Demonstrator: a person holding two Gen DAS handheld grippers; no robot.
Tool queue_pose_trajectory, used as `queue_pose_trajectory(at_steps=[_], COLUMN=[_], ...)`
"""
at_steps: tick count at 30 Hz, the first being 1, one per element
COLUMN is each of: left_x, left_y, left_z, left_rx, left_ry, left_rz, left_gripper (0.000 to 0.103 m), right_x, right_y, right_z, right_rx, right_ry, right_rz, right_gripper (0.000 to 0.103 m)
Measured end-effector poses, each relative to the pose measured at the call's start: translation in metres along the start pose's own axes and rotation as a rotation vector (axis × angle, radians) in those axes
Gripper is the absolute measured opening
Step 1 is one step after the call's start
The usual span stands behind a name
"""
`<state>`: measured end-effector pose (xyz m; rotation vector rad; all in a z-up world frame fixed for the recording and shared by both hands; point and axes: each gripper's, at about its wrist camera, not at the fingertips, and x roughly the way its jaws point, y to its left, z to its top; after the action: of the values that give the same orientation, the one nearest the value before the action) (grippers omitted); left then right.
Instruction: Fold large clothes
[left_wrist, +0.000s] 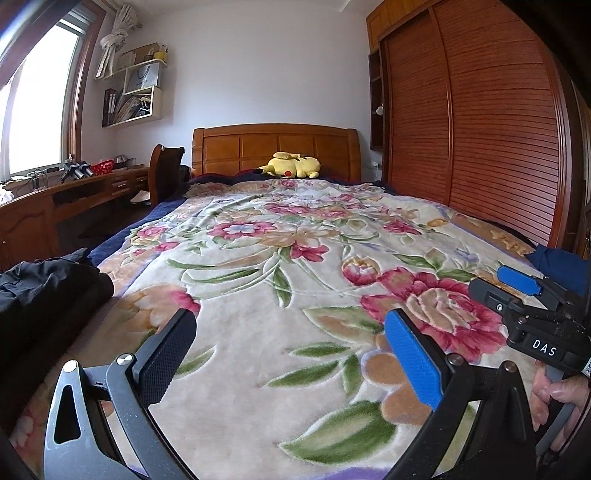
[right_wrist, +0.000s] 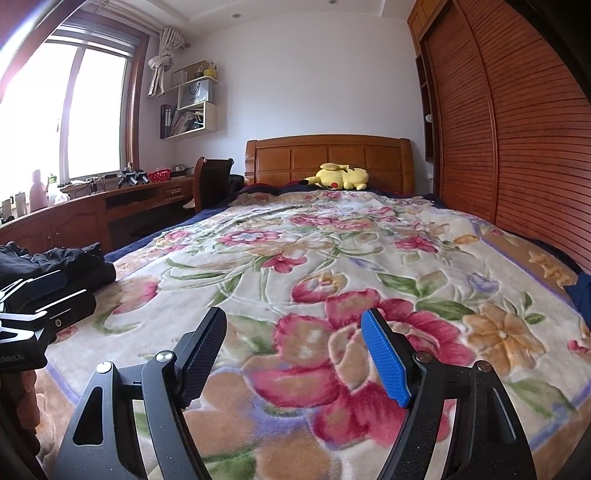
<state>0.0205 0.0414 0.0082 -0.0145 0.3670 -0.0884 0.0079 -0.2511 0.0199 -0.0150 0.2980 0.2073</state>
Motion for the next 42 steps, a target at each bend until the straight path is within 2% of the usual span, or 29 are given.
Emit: queue_pose_trajectory(at_steps=[42], left_x=[-0.0026], left_y=[0.0003], left_z=[0.0007], left_rx=[0.001], left_ry=[-0.009], left_rz=[0.005], left_gripper=[0.102], right_x=[0.008], right_y=[-0.0001], right_z=[-0.0002], right_rx=[0.01], right_ry=[-0.005], right_rz=[0.002], right_gripper=[0.077])
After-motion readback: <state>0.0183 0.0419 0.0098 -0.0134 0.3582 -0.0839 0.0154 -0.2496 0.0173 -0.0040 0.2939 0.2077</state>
